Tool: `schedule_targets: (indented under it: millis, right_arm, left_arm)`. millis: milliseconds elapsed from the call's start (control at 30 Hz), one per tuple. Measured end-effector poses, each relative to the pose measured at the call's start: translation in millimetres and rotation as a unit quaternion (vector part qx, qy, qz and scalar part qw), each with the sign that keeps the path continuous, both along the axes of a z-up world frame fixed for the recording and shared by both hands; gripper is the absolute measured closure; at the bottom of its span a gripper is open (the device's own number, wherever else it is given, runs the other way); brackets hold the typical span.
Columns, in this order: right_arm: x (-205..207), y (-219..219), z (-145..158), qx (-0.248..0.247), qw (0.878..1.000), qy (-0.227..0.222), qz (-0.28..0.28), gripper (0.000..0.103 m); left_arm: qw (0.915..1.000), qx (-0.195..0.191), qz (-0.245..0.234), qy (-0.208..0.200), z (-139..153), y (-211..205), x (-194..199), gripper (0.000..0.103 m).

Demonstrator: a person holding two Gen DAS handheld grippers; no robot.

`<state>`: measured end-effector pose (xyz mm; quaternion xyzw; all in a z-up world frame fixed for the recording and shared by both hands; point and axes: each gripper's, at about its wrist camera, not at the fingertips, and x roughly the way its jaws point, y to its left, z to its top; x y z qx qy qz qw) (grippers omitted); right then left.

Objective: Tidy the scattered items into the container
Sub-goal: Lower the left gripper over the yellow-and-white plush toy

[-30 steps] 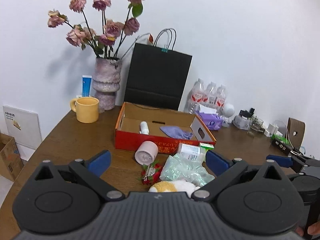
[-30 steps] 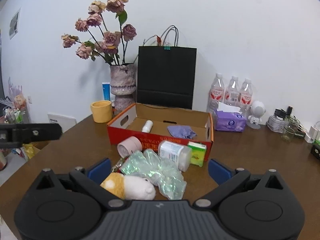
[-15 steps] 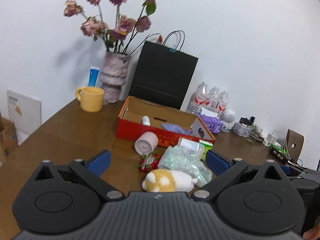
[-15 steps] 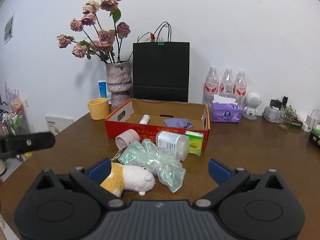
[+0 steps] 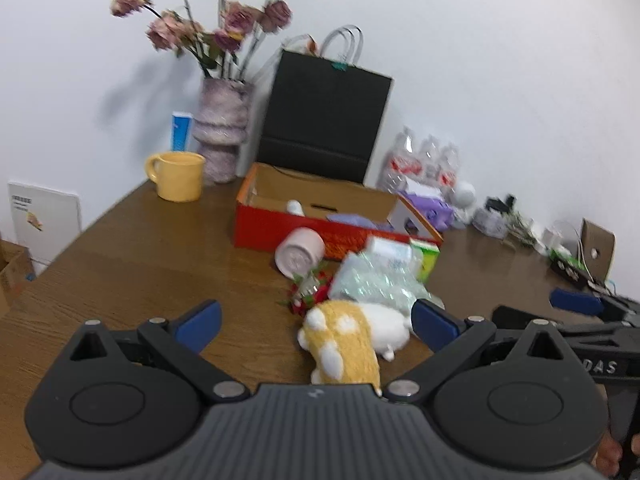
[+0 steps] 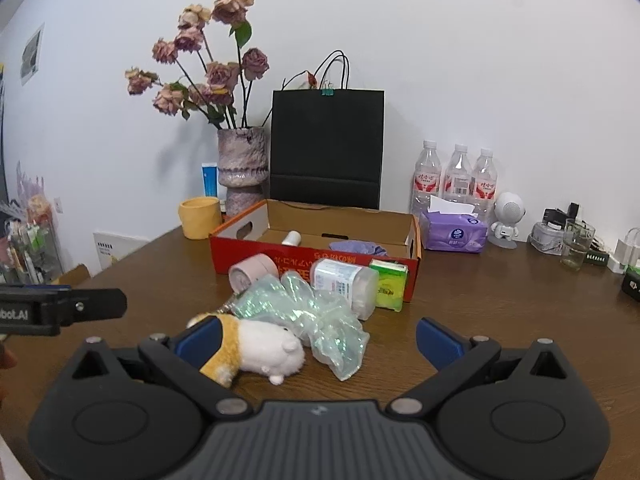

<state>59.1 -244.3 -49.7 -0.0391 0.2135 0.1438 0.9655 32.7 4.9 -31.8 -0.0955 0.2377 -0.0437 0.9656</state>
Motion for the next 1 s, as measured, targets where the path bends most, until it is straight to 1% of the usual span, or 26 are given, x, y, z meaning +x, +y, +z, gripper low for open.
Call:
schedule_targets:
  millis: [67, 133, 300, 433, 700, 1000]
  right_arm:
    - [7.8, -0.8, -7.1, -0.004, 1.0, 0.009, -0.007, 0.0]
    - [15.0, -3.6, -12.7, 0.003, 1.0, 0.017, -0.009, 0.0]
    - [32.1, -8.8, -25.7, 0.007, 1.0, 0.026, -0.014, 0.0]
    - [45.9, -13.7, -35.5, 0.01, 0.999, 0.035, -0.017, 0.0]
    - [79.2, -25.2, -46.4, 0.01, 0.998, 0.051, -0.019, 0.0]
    - [116.1, -26.3, -47.8, 0.017, 0.997, 0.07, -0.007, 0.0]
  left_arm:
    - [0.9999, 0.001, -0.001, 0.012, -7.3, -1.4, 5.4, 0.0]
    - [0.9997, 0.0, -0.002, 0.025, -13.8, -2.2, 11.6, 0.0]
    - [0.9987, 0.006, -0.018, 0.048, -26.8, -7.3, 26.8, 0.0]
    - [0.9974, 0.012, -0.019, 0.069, -34.2, -12.5, 42.5, 0.0]
    - [0.9948, 0.021, -0.028, 0.096, -46.2, -27.2, 66.4, 0.0]
    - [0.9898, 0.033, -0.023, 0.136, -59.6, -40.2, 94.4, 0.0]
